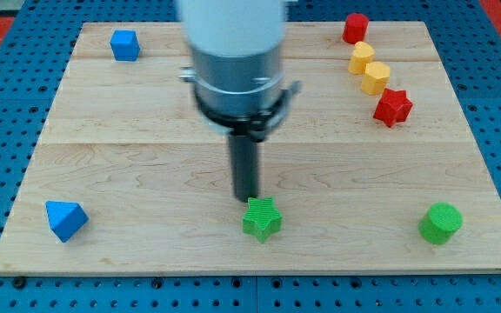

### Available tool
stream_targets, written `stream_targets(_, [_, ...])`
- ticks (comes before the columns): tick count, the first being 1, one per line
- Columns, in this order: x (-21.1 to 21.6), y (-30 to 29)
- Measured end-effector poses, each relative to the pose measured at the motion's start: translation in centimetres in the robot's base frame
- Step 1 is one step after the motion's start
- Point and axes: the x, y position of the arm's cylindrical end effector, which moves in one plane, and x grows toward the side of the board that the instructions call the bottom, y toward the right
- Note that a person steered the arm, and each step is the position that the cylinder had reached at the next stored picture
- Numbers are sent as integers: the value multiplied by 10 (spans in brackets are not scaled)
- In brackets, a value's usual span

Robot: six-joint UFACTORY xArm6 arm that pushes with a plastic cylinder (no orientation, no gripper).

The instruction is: Move the green star diagonally bottom left to the cube

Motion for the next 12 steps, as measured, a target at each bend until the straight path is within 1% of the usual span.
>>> stream_targets(1, [-18,-14])
stream_targets(2, [8,67])
stream_targets(3, [60,69])
stream_targets(4, [36,-13])
stream_targets(5, [-21,-87])
stream_targets(6, [-24,-104])
stream_targets(7, [-10,-127])
stream_targets(8, [-47,-161])
stream_targets(9, [-59,-162])
stream_targets(10, [-37,-162])
stream_targets(11, [-34,-183])
stream_targets(12, [-96,-185])
